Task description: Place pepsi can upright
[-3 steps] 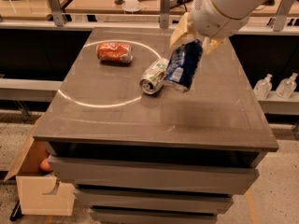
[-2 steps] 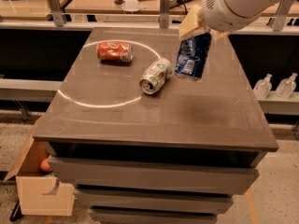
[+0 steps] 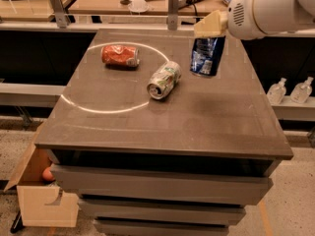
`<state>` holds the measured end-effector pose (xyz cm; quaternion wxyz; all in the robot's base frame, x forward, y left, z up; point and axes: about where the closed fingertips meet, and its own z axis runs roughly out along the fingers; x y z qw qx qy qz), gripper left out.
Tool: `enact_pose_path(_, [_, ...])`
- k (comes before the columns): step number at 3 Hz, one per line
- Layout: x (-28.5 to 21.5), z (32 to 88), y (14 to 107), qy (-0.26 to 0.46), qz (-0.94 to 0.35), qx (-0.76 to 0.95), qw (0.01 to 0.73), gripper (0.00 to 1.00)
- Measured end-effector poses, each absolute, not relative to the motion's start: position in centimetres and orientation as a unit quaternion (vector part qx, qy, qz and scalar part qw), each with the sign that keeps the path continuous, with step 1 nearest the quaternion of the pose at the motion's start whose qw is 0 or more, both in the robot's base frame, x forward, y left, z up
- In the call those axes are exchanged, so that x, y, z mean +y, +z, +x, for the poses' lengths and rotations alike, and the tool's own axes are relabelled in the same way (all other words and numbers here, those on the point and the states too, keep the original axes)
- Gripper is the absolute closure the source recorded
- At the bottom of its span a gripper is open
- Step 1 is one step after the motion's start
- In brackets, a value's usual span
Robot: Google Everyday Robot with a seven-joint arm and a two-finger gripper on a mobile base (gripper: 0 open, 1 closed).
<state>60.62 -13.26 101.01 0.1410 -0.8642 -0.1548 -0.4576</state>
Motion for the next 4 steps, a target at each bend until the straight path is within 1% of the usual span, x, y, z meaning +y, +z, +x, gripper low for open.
enact_pose_path(1, [-13.2,61.3,99.5,-0.491,-0.837,-0.203,0.132,1.0])
enact_pose_path(2, [-12.7,61.5,97.4,-0.541,-0.791,-0.277,0.063,1.0])
enact_pose_path(3, [-12.4,61.7,96.0,-0.57,-0.765,-0.298,0.03,1.0])
enact_pose_path(4, [-12.8,61.4,94.7,-0.596,-0.751,-0.283,0.017,0.96])
